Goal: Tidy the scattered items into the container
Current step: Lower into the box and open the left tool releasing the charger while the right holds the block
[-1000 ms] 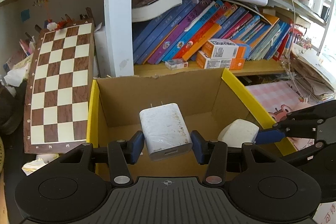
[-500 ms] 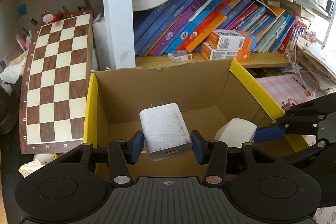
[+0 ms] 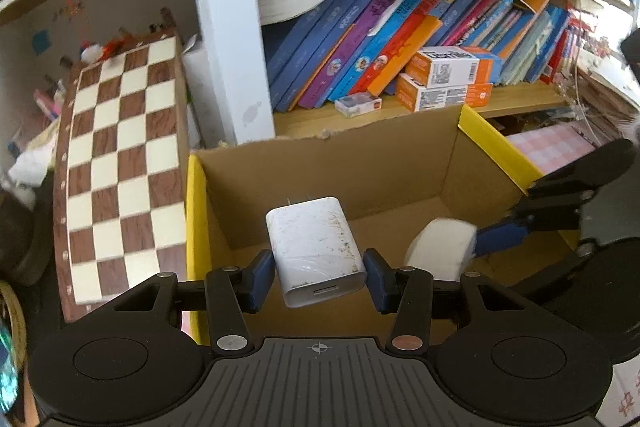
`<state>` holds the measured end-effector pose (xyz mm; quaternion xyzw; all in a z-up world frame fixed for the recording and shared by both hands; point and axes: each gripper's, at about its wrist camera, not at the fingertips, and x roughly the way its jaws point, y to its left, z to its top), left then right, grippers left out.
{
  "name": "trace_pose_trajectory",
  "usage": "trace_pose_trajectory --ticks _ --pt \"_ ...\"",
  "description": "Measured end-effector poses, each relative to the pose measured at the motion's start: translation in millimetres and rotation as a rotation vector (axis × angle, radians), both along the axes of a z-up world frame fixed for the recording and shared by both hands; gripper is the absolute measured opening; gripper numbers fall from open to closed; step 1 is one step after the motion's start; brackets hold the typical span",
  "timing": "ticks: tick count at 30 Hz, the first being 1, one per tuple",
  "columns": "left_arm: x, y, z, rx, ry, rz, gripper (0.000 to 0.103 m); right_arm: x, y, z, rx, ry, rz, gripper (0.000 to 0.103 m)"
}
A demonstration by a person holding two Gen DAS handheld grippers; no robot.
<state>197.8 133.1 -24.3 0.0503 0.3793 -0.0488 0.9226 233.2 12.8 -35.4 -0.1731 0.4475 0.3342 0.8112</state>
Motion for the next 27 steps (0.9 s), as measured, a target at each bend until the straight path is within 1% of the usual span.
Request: trace_pose_trajectory --ticks 3,7,10,14,17,22,27 --pt "8.3 -3.2 0.8 0.029 0.008 -0.036 0.047 4.6 4.4 -3.3 -0.022 0.006 0.032 0.045" --pt "20.1 -3.2 -3.2 0.035 0.049 -0.066 0.047 10.8 10.2 -7.7 -0.051 0.014 0.075 0.045" --pt "26.7 -4.1 -8.4 0.054 0.078 -0.086 0.047 15.1 14.2 -10.9 -0.072 0.020 0.105 0.045" --pt "32.4 -5.9 -13.8 0.074 0.102 -0.106 0.047 17.4 15.9 -14.6 -0.091 0.024 0.123 0.045" --pt "33.3 -7.8 -15.6 0.092 0.110 -0.114 0.047 18.4 16.6 -16.3 -0.098 0.032 0.130 0.045" --pt "32.7 -8.2 -16.4 0.098 0.116 -0.114 0.047 18.2 17.7 -17.9 -0.110 0.040 0.141 0.045" --pt "34.0 -7.4 -17.3 0.095 0.123 -0.110 0.042 18.2 18.0 -18.2 -0.114 0.040 0.144 0.046"
